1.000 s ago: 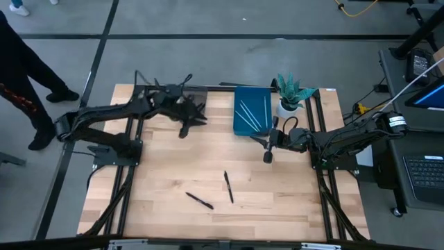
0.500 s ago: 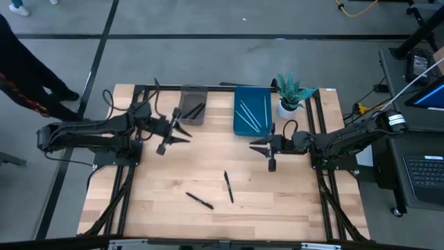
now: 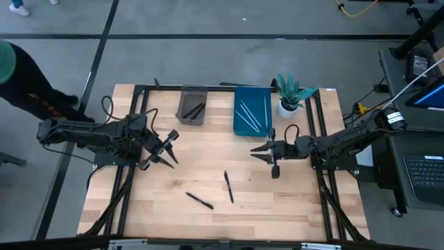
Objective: Sort pens & pencils
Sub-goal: Put the black pen into the black bin
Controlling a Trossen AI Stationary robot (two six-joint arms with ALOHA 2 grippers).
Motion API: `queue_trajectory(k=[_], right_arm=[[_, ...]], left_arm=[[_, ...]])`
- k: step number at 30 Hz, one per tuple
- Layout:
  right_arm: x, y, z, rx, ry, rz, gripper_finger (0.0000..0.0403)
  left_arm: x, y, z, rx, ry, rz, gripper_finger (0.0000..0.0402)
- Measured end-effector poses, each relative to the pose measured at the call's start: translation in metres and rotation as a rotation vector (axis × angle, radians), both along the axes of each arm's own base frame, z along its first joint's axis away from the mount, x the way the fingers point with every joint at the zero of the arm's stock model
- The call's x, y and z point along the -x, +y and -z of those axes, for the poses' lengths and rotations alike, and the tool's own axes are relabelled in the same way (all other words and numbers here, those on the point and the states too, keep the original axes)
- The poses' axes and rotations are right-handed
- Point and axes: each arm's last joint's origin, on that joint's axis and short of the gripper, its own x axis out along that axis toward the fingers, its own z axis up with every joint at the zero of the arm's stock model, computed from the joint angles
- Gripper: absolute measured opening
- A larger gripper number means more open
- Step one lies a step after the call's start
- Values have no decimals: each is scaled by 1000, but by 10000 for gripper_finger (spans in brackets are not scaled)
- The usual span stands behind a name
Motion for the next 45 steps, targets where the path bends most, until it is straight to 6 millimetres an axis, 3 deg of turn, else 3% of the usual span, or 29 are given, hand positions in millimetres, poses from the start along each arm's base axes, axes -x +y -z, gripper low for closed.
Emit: queue_trajectory(k=[8,15,24,32,45], right_arm=[[3,11,-2,-9,-23,-50,71],[5,20,-3,-12,-30,-94,71],[7,28,-1,-31,-20,-100,71],[7,35,4,-45,-1,-66,71],[7,35,4,-52,-5,-64,71]], left_arm=[[-4,-25,8,-63,18,73,85],[-15,-41,21,-108,108,-110,85],[-30,-77,35,-57,143,0,85],[-37,-104,48,-64,211,-45,85],[-74,-134,55,-171,380,-73,85]])
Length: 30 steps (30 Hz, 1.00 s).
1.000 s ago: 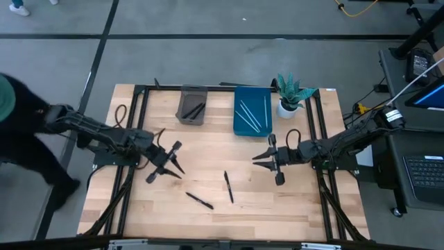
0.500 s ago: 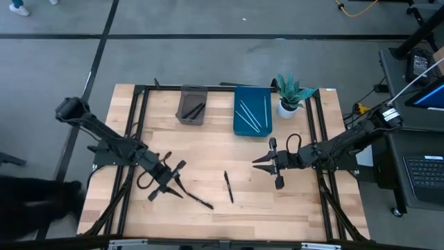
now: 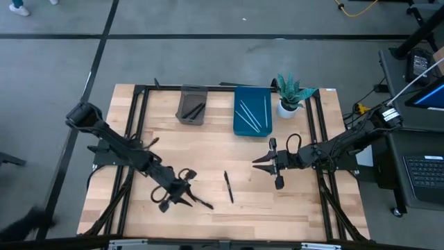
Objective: Sort pens & pencils
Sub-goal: Put the black pen into the black bin
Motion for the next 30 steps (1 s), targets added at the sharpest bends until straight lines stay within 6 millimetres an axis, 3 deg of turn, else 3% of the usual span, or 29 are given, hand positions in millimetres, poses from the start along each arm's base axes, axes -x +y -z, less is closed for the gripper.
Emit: queue_trajectory(k=[13,17,23,30], right_arm=[[0,0,1,-20,12,1,71],[0,0,1,-19,14,1,71],[0,0,1,-19,15,1,71],[0,0,2,-15,19,1,71]], left_arm=[[-25,-15,-3,-74,109,-12,85],[-26,-9,0,-130,157,-47,85],[-24,3,5,-334,227,-248,85],[-20,4,7,-335,298,-206,85]])
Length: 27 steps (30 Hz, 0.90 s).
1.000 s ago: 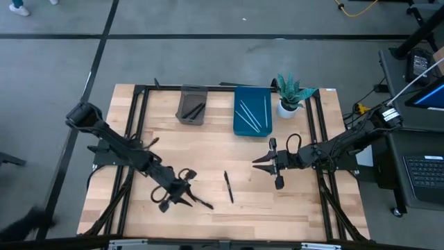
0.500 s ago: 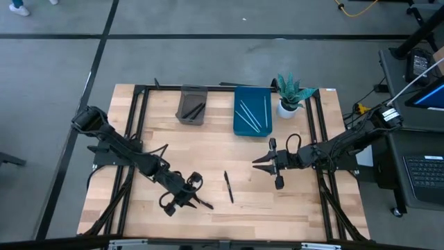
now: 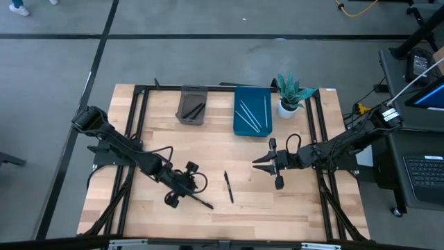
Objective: Sort pens & pencils
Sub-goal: Put the black pen into the black bin
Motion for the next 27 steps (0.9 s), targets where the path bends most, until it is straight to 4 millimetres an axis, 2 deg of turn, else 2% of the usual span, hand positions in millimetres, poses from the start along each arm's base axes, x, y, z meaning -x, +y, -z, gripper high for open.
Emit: queue_trajectory(k=[6,15,27], right_arm=[[0,0,0,-1,0,0,71],[0,0,0,-1,-1,0,71],[0,0,1,-1,7,0,71]], left_arm=[[0,-1,1,52,24,2,85],[-7,-5,21,26,83,-5,85],[-22,-16,35,45,150,20,85]])
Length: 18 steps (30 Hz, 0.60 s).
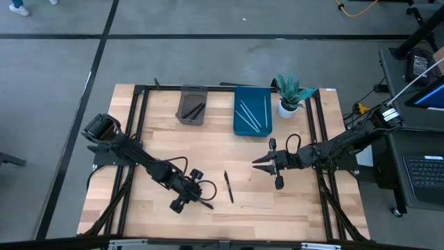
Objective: Sort pens & pencils
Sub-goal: Put the black pen into the black bin
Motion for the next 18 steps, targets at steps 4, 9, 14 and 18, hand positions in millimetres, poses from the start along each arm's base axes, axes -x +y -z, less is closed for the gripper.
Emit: queue_trajectory(k=[4,9,14,18], right_arm=[[0,0,0,-1,2,0,71],[0,0,0,0,3,0,71],[0,0,0,0,3,0,71],[0,0,0,0,3,0,71]], left_arm=[[-4,-3,10,10,33,12,85],[-7,-4,24,17,79,-7,85],[-8,-4,28,32,105,-21,85],[-7,-2,29,29,115,-22,85]])
